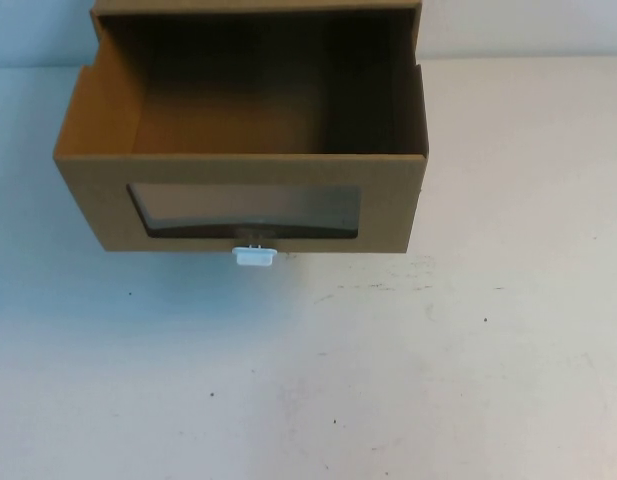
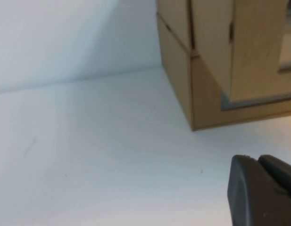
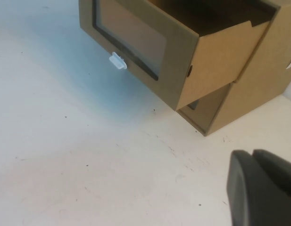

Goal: Open the shoe box
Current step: 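Pull the top drawer of the cardboard box fully open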

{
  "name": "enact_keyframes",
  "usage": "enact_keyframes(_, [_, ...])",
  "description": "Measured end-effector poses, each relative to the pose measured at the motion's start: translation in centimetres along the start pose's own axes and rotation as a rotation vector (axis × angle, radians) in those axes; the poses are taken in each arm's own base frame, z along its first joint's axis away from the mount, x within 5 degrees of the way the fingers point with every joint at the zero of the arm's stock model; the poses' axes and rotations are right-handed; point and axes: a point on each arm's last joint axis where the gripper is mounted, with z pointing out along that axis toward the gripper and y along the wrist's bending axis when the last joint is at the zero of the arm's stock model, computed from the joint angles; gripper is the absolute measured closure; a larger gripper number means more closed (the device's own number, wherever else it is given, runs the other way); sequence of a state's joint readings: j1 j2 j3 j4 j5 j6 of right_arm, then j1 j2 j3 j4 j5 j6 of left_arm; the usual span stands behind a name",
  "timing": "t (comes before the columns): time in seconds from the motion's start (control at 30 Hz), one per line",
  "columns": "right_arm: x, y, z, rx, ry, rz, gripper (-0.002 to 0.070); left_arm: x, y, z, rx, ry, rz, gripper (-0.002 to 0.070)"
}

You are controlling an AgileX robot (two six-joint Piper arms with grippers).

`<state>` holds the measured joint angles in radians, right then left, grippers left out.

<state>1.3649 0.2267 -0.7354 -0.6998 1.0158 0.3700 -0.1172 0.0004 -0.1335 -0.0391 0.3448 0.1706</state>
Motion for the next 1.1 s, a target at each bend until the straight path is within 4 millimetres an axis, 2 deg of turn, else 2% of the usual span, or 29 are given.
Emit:
enact_keyframes(0.17, [0.0,0.0,0.0,-0.001,0.003,0.001,0.0689,4.2,-0.4,1.2,-0.021,0.084,-0.037,0.0677])
enact_keyframes(0.27, [0.0,0.1,0.0,-0.006,0.006,0.003,0.0689,5.3,-0.5,1.2,-0.013,0.165,-0.040,0.0677])
enact_keyframes(1.1, [0.1,0.1,0.0,-0.012,0.007,0.008,0.0689,5.5,-0.5,1.1,-0.009,0.191,-0.040,0.0677])
